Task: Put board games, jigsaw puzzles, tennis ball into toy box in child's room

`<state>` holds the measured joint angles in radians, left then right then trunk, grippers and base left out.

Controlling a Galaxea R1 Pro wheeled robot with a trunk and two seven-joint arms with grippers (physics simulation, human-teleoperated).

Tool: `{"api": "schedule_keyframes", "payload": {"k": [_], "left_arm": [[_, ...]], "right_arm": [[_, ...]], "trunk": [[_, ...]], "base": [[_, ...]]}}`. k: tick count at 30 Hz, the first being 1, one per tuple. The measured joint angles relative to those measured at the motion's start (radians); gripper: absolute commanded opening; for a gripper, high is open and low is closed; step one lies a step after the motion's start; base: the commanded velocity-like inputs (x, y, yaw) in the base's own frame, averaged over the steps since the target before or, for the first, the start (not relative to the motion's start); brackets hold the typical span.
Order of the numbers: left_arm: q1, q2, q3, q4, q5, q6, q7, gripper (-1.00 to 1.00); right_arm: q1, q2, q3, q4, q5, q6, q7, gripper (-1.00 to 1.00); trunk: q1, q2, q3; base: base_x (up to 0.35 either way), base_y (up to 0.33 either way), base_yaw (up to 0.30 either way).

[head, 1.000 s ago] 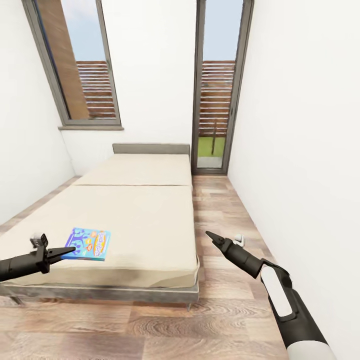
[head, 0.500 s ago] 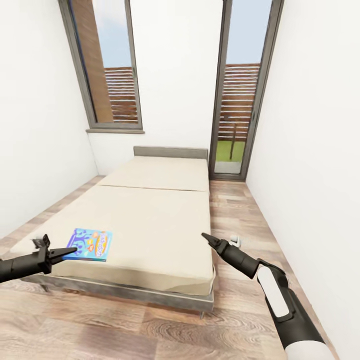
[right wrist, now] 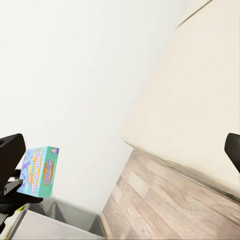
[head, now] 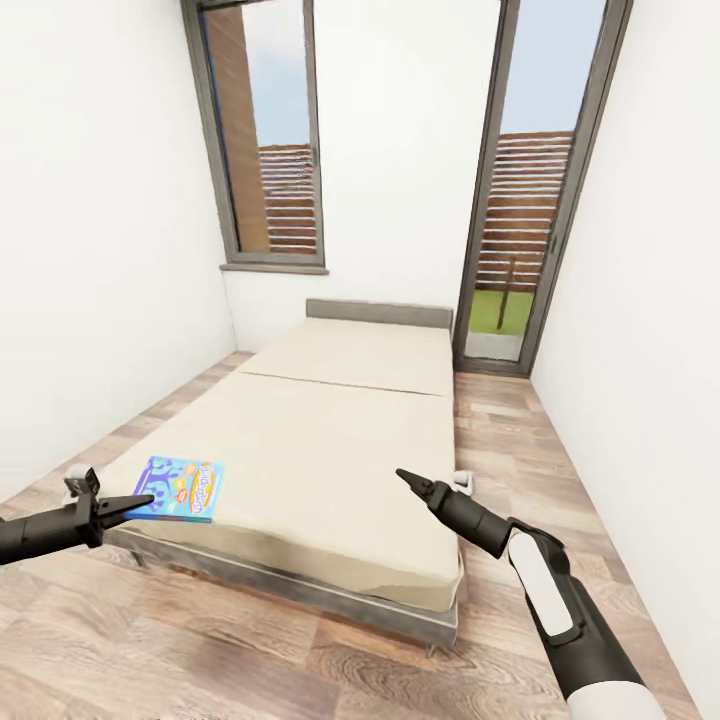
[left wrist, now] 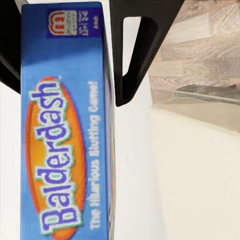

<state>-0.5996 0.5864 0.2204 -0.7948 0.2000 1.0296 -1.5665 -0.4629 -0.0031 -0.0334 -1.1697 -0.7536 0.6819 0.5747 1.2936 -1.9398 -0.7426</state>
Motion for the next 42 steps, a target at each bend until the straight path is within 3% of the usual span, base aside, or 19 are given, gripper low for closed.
{"api": "schedule_keyframes", "payload": {"k": [10, 32, 42], "left_arm": [[0.0, -0.001, -0.002, 0.0, 0.001, 0.0, 0.0, -1.0], [-0.001, -0.002, -0.005, 0.0, 0.001, 0.0, 0.0, -1.0], [0.0, -0.003, -0.004, 0.0, 0.001, 0.0, 0.0, -1.0]], "right_arm": [[0.0, 0.0, 0.001, 0.0, 0.001, 0.0, 0.0, 1.0], [0.0, -0.001, 0.001, -0.001, 0.002, -0.035, -0.001, 1.0], [0.0, -0.001, 0.003, -0.002, 0.002, -0.034, -0.001, 1.0]], "trunk": [[-0.038, 0.07, 0.039], [-0.123, 0.224, 0.109], [-0.161, 0.294, 0.141]], "base": [[0.0, 0.0, 0.212], [0.0, 0.0, 0.008], [0.0, 0.0, 0.241]]}}
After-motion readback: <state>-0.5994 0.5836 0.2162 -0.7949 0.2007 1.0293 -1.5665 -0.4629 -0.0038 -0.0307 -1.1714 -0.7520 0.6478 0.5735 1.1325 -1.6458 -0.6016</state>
